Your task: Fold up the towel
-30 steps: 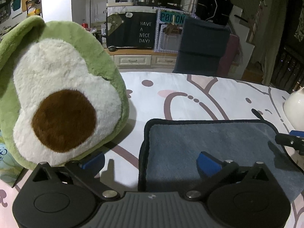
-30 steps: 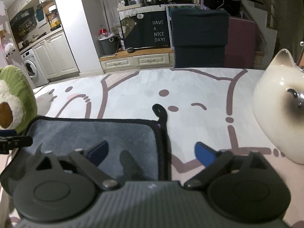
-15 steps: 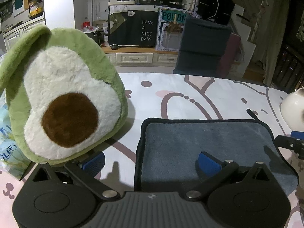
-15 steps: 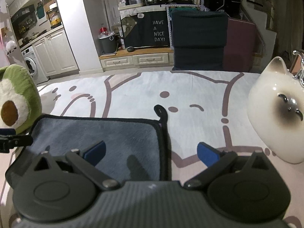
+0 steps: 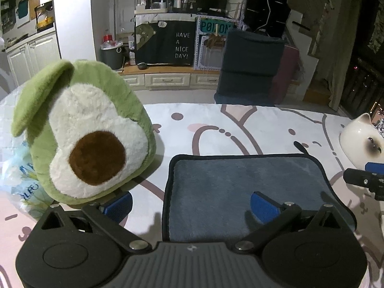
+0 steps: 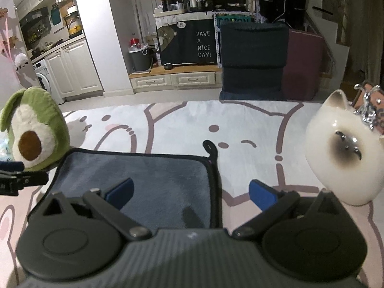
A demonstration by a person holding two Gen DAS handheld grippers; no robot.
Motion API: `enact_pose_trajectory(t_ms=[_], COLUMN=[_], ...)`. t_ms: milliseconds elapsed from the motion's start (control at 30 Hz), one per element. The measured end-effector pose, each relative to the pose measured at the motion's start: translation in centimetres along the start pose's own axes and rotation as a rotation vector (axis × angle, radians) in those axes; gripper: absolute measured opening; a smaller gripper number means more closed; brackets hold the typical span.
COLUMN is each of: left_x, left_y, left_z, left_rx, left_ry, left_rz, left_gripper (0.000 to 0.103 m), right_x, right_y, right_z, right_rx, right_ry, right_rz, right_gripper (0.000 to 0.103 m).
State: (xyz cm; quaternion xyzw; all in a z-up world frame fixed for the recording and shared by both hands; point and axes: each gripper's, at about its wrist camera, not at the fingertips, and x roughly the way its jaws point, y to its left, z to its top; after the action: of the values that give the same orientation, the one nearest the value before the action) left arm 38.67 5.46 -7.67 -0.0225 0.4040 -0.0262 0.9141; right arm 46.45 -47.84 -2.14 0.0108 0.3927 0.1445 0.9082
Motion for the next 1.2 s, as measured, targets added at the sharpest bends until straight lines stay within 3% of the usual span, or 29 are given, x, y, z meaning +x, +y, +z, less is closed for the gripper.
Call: enact_pose_trajectory(t_ms=[1200], left_x=[-12.2], left_y=[-2.3], left_z=[-2.2], left_rx=[0.032], left_ry=[-0.093], left_rz=[-0.012], left_gripper=[0.103], right_x=[-12.1], right_y=[2.6], right_z=[-2.5], right_rx=[-0.028], right_ry=[-0.069], right_rz=[0.012], right_gripper=[0.103])
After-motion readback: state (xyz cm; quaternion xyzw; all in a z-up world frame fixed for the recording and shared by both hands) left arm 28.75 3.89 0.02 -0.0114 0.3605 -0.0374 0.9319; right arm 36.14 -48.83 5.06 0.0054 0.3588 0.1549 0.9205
